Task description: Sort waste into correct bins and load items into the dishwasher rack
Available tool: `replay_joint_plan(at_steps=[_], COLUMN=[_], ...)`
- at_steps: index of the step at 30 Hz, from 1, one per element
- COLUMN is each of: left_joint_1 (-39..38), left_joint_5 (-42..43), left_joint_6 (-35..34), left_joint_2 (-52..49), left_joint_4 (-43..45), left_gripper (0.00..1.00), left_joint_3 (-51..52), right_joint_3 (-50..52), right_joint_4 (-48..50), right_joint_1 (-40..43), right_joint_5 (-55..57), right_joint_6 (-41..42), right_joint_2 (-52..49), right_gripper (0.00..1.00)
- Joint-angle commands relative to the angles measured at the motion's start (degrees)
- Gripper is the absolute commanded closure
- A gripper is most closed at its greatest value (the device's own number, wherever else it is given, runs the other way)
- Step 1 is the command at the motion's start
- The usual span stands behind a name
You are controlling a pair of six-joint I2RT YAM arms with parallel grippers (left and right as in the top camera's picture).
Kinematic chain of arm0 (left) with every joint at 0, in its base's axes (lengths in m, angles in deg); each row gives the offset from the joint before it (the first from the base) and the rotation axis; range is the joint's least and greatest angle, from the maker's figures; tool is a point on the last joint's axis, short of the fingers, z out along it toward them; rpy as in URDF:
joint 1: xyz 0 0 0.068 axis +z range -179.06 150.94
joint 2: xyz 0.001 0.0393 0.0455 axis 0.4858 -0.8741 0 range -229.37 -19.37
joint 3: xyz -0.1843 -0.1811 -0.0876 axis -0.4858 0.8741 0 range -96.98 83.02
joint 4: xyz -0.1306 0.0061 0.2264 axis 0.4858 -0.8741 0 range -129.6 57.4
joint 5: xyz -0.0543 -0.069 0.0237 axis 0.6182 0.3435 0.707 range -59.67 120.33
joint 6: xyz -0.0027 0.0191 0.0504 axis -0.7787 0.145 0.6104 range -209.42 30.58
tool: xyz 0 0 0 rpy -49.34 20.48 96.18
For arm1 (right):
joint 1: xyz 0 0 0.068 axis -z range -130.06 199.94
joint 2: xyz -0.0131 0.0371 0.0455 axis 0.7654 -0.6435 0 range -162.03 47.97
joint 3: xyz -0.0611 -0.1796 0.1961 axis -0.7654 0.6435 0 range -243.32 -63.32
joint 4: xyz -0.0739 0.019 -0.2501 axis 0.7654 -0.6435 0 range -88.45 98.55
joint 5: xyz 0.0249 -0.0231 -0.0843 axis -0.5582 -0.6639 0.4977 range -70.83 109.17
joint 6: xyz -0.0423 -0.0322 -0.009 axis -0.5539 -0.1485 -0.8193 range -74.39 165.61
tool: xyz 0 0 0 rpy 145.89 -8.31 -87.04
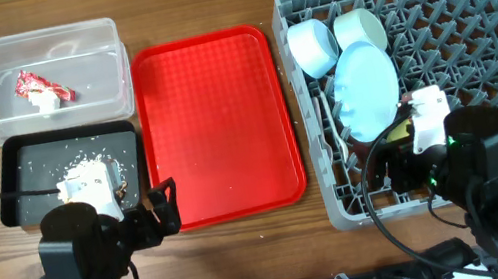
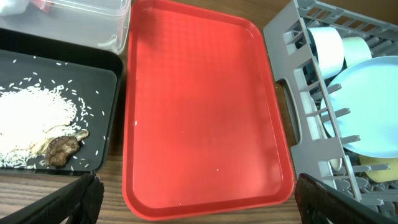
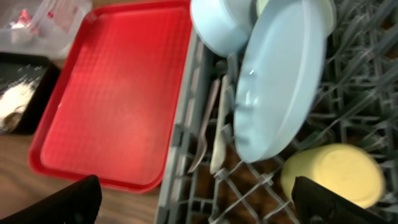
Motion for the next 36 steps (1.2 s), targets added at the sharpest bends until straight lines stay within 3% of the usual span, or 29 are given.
replay_joint_plan(at_steps=[1,3,11,14,18,23,36], left_joint_1=[-0.3,-0.3,-0.3,-0.3,-0.3,-0.3,-0.3], left_joint_5=[-0.8,-0.8,-0.8,-0.7,-0.7,-0.8,-0.7], left_joint_6=[-0.3,-0.3,-0.3,-0.3,-0.3,-0.3,-0.3], left_joint_2=[0.3,0.3,0.3,0.3,0.3,0.3,0.3], left_joint_4=[0.0,0.0,0.0,0.0,0.0,0.0,0.0], left_gripper=[0.0,0.0,0.0,0.0,0.0,0.0,0.0], left_joint_3=[0.5,0.5,0.5,0.5,0.5,0.5,0.5], right_joint_3=[1.1,4.8,29.9,37.9,48.4,50.3,50.3], right_joint_4=[3.2,10.3,37.3,48.9,62.2,53.8,53.9], right_joint_1=[1.2,3.6,10.0,10.4,10.4,10.6,10.6], right_joint_5=[5.9,5.8,5.8,6.1,6.3,6.4,6.5], right_joint_6=[-4.6,-9.6,-9.9,-10.0,-10.0,-9.8,-9.8], right_joint_2=[3.3,9.1,33.9,39.5,39.3,39.4,39.1], right_gripper=[0.0,0.0,0.0,0.0,0.0,0.0,0.0])
